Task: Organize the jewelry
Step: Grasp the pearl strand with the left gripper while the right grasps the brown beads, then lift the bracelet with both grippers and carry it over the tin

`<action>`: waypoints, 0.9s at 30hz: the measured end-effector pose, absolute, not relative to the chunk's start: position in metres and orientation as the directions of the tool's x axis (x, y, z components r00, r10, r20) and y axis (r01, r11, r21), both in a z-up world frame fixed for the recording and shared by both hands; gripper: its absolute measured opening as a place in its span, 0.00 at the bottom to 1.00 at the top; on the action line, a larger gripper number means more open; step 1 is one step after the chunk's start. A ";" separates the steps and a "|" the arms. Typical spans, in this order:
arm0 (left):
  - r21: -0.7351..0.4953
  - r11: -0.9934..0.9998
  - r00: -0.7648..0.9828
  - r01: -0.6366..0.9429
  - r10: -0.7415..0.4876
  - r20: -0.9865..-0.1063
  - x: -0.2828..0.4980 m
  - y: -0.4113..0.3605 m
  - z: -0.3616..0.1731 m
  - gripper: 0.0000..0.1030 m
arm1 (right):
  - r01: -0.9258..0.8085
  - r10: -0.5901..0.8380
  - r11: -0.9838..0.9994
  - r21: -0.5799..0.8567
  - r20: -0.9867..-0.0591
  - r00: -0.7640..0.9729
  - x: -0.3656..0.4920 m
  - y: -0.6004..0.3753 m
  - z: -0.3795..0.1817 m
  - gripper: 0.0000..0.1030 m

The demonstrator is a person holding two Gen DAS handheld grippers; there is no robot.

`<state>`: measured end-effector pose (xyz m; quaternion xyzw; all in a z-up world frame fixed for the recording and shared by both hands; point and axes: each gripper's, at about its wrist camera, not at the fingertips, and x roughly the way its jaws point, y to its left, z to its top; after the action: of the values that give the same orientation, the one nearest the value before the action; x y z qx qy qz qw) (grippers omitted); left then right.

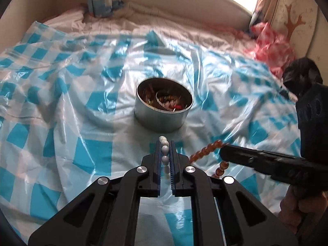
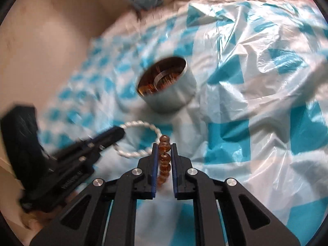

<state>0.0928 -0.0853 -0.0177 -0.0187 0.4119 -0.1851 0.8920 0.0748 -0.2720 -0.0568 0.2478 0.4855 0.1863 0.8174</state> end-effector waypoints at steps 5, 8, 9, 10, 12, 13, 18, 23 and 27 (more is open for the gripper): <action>-0.241 0.913 0.632 0.329 -0.403 -0.662 0.088 -0.079 -0.002 0.06 | -0.094 0.603 0.733 0.674 -0.579 0.549 0.059 -0.282 -0.036 0.12; -0.251 0.910 0.638 0.330 -0.411 -0.651 0.089 -0.079 0.002 0.06 | -0.113 0.605 0.722 0.682 -0.543 0.582 0.054 -0.285 -0.029 0.12; -0.252 0.909 0.639 0.331 -0.413 -0.649 0.088 -0.079 0.002 0.06 | -0.117 0.603 0.722 0.682 -0.539 0.588 0.053 -0.285 -0.028 0.12; -0.252 0.909 0.641 0.332 -0.413 -0.647 0.088 -0.079 0.003 0.06 | -0.118 0.604 0.721 0.682 -0.536 0.590 0.054 -0.284 -0.026 0.12; -0.252 0.908 0.644 0.334 -0.415 -0.643 0.087 -0.078 0.004 0.06 | -0.120 0.607 0.716 0.687 -0.530 0.592 0.055 -0.283 -0.026 0.12; -0.253 0.908 0.645 0.335 -0.417 -0.641 0.087 -0.079 0.004 0.06 | -0.124 0.608 0.715 0.688 -0.526 0.594 0.055 -0.284 -0.026 0.12; -0.241 0.909 0.649 0.339 -0.412 -0.640 0.087 -0.080 0.005 0.06 | -0.149 0.624 0.705 0.693 -0.506 0.595 0.057 -0.281 -0.023 0.12; -0.240 0.908 0.651 0.343 -0.414 -0.636 0.088 -0.081 0.006 0.06 | -0.156 0.630 0.697 0.700 -0.495 0.598 0.057 -0.282 -0.021 0.12; -0.255 0.904 0.658 0.344 -0.426 -0.621 0.089 -0.078 0.009 0.06 | -0.166 0.636 0.691 0.703 -0.482 0.603 0.058 -0.283 -0.019 0.12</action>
<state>0.0893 -0.0783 0.0094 -0.0577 0.3550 -0.2118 0.9087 0.0576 -0.2829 -0.0194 0.3120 0.3762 0.2388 0.8391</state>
